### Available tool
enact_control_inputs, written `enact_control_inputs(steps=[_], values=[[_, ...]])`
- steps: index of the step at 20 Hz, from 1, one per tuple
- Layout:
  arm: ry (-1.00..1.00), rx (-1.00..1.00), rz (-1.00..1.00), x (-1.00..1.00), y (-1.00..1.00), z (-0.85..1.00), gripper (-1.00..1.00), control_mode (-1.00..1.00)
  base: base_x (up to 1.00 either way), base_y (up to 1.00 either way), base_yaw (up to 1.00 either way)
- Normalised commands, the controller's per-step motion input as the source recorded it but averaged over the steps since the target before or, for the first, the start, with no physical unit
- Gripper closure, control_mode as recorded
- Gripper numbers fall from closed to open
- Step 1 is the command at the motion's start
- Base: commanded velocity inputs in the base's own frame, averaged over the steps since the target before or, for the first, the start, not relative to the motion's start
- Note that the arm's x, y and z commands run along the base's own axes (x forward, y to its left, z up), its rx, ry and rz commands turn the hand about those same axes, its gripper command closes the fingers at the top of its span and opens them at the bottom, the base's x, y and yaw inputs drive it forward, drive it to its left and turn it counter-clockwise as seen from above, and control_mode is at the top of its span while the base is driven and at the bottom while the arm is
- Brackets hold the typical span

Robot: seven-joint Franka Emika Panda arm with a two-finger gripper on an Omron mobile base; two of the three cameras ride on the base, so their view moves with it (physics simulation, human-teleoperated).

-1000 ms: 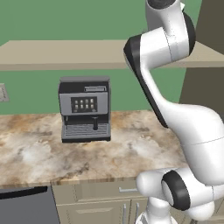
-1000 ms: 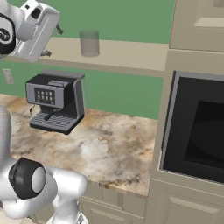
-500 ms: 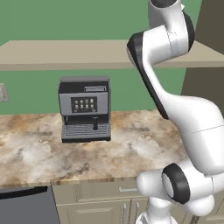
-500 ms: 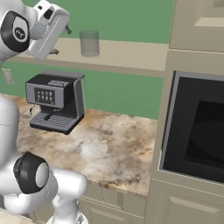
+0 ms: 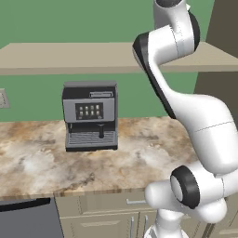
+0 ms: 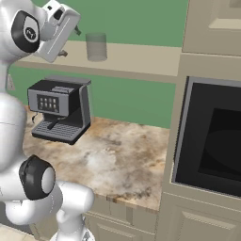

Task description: There is a bowl on the dining counter. Grab a lemon wedge from the fridge and place it in the bowl. Then get the liquor bottle and glass cup from the cabinet and place them next to the bowl.

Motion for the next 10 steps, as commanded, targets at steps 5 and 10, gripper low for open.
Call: enact_control_inputs(steps=[5,10], values=[[0.0,0.0,0.0,0.26,0.0,-0.01,-1.0,-1.0,0.0,0.0,0.0],[0.0,0.01,0.0,0.24,0.0,0.0,-1.0,-1.0,0.0,0.0,0.0]])
